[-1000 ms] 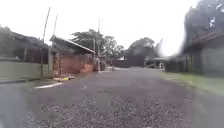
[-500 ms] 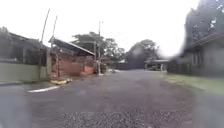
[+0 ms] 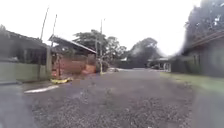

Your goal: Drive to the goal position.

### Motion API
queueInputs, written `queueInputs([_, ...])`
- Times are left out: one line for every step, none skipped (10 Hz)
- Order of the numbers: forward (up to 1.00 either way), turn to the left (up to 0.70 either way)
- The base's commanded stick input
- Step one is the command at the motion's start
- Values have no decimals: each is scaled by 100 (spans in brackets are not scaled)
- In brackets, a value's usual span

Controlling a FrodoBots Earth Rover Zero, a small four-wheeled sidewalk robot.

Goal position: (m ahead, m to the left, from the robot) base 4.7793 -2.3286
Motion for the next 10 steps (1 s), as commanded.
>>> queueInputs([70, 0])
queueInputs([70, 0])
queueInputs([70, 0])
queueInputs([70, 0])
queueInputs([70, 0])
queueInputs([70, 0])
queueInputs([70, 0])
queueInputs([70, 0])
queueInputs([70, 0])
queueInputs([70, 0])
